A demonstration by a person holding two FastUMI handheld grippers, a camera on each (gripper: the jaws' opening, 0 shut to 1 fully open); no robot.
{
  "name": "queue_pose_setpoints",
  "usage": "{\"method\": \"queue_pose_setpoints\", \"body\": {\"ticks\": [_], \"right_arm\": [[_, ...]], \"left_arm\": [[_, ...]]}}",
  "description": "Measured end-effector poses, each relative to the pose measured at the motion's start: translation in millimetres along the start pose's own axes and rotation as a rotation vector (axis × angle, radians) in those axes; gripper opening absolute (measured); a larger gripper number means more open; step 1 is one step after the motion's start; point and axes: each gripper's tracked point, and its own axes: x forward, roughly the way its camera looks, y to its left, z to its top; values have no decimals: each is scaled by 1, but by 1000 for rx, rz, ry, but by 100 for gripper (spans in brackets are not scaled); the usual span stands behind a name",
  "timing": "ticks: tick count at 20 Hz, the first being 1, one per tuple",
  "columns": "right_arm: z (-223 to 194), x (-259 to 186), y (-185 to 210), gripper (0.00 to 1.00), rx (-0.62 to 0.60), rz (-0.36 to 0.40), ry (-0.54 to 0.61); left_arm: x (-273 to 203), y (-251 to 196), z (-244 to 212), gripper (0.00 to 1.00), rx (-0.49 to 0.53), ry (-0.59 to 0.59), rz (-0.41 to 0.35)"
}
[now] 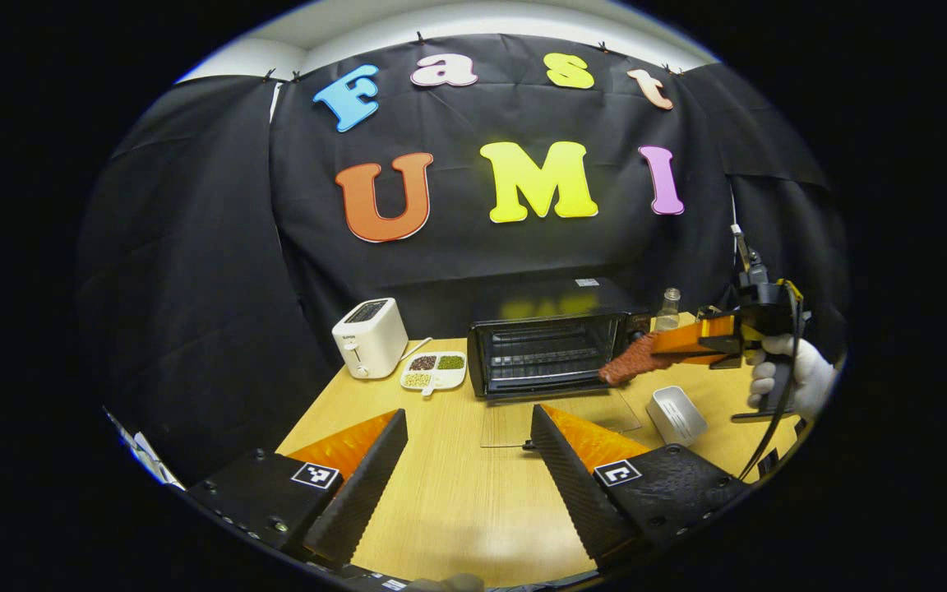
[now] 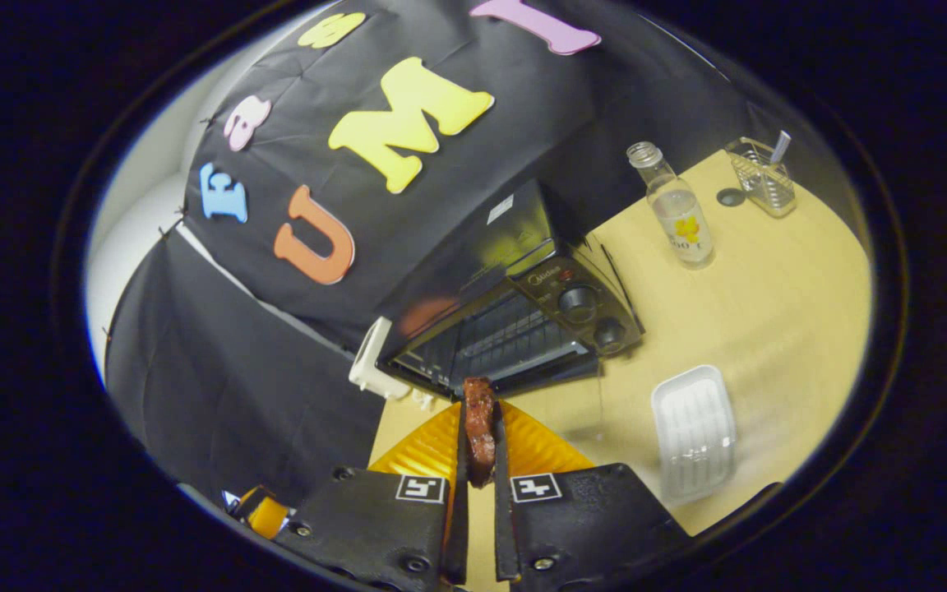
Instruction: Open the electric oven with the left hand, put the food in, and close the electric oven.
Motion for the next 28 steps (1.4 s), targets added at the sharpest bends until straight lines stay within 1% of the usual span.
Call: {"method": "queue_pose_setpoints", "body": {"ticks": [3,5,10,12,15,17,20,21,22,23,24,25,26,27,28], "right_arm": [[13,42,12,16,162,6,-190],[14,72,13,16,212,4,-247],[25,138,1,16,294,-43,-368],[25,160,-2,16,339,-55,-384],[29,187,-11,17,358,-83,-401],[28,200,-17,19,345,-111,-388],[25,207,-14,23,289,-118,-370],[24,207,-13,30,247,-137,-368],[25,207,-12,29,209,-159,-372],[25,205,-11,48,181,-175,-373],[26,206,-12,45,167,-189,-372],[23,205,-14,58,143,-197,-363],[19,203,-12,63,103,-196,-354],[16,201,-11,63,45,-216,-340],[12,200,-10,69,-5,-229,-331]], "left_arm": [[2,14,0,97,7,-6,7],[5,20,-6,97,0,6,12],[16,37,-11,97,-38,21,51],[22,44,-16,97,-48,32,70],[29,47,-21,97,-59,51,78],[32,51,-25,97,-63,63,81],[36,58,-29,97,-81,70,82],[38,58,-29,97,-85,72,80],[39,59,-27,97,-85,72,76],[40,59,-27,97,-84,71,74],[42,60,-27,97,-84,69,70],[43,60,-27,97,-84,69,65],[45,60,-27,97,-81,70,61],[46,59,-28,97,-80,69,55],[47,58,-28,97,-79,66,50]]}}
